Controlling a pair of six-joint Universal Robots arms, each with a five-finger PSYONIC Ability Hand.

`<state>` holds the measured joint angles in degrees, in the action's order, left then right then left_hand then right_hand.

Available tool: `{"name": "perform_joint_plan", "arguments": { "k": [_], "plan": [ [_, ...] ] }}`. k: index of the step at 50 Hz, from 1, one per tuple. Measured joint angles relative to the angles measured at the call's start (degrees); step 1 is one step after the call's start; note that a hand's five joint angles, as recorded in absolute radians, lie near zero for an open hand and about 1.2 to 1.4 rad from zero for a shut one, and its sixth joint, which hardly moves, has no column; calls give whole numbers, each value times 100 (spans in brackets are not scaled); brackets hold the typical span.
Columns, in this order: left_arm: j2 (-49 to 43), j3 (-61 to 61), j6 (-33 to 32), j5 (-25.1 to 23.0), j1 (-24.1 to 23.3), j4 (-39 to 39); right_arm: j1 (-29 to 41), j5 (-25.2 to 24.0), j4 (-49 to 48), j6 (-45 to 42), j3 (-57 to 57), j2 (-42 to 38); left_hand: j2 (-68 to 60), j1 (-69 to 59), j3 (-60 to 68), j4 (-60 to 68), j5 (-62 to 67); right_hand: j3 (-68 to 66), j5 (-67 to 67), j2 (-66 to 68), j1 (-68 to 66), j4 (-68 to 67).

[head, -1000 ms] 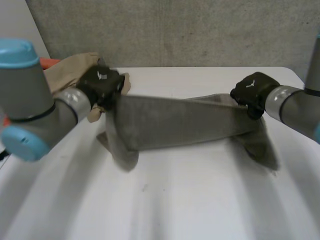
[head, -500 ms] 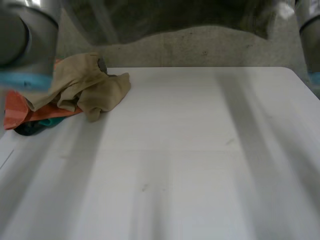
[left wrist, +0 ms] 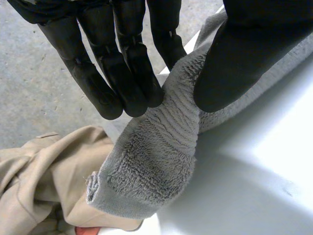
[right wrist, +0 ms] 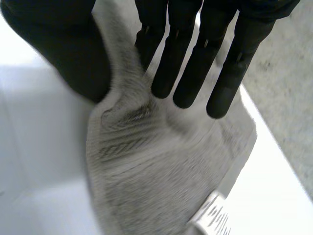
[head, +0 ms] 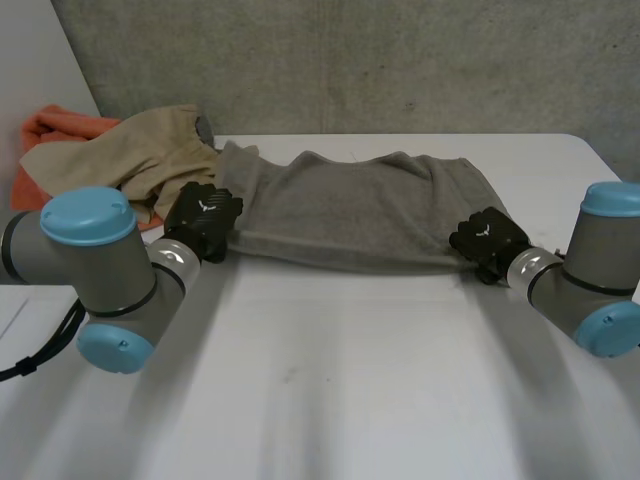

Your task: Fold the laundry.

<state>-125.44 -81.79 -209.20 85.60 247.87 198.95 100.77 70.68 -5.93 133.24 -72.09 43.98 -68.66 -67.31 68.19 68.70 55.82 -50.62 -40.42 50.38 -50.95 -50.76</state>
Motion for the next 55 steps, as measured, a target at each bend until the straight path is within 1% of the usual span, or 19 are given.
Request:
{"name": "perform_joint_plan", "arguments": {
  "k": [2, 6, 13, 17, 23, 28, 33, 41, 44, 46, 49, 55],
  "plan": [
    [47, 5, 23, 20, 14, -20, -5, 98, -35, 189, -34, 10, 0, 1, 0, 0, 0, 606, 642, -656, 589, 615],
    [179, -13, 105, 37, 58, -39, -59, 195, -76, 803, -107, 198, 0, 1, 0, 0, 0, 1227, 1346, -1155, 1197, 1284],
    [348, -112, 250, 41, 136, -45, -294, 212, 53, 1940, -56, 450, 0, 1, 0, 0, 0, 1351, 1480, -1223, 1350, 1367],
    [409, -173, 305, 34, 177, -56, -446, 204, 260, 2275, 118, 356, 0, 1, 0, 0, 0, 1351, 1486, -1223, 1350, 1367],
    [512, -213, 365, 19, 240, -121, -597, 188, 630, 2287, 480, 67, 0, 1, 0, 0, 0, 1351, 1486, -1223, 1350, 1367],
    [586, -217, 408, -8, 280, -198, -693, 171, 965, 2119, 828, -210, 0, 1, 0, 0, 0, 1351, 1486, -1223, 1350, 1367],
    [637, -209, 453, -50, 288, -253, -736, 167, 1077, 1942, 1026, -370, 0, 1, 0, 0, 0, 1397, 1517, -1223, 1350, 1378],
    [668, -206, 479, -60, 235, -279, -737, 162, 1036, 1790, 1097, -447, 0, 1, 0, 0, 0, 1312, 1372, -1210, 1306, 1335],
    [682, -214, 479, -55, 215, -283, -722, 168, 946, 1765, 1097, -459, 0, 1, 0, 0, 0, 671, 947, -624, 656, 697],
    [694, -221, 479, -51, 207, -288, -712, 173, 884, 1755, 1098, -463, 0, 1, 0, 0, 0, 437, 773, -402, 449, 469],
    [721, -240, 478, -50, 201, -302, -687, 179, 743, 1734, 1106, -466, 0, 1, 0, 0, 0, 406, 518, -369, 427, 421],
    [772, -274, 481, -61, 206, -326, -641, 191, 542, 1683, 1151, -508, 0, 1, 0, 0, 0, 466, 518, -428, 491, 457]
  ]
}}
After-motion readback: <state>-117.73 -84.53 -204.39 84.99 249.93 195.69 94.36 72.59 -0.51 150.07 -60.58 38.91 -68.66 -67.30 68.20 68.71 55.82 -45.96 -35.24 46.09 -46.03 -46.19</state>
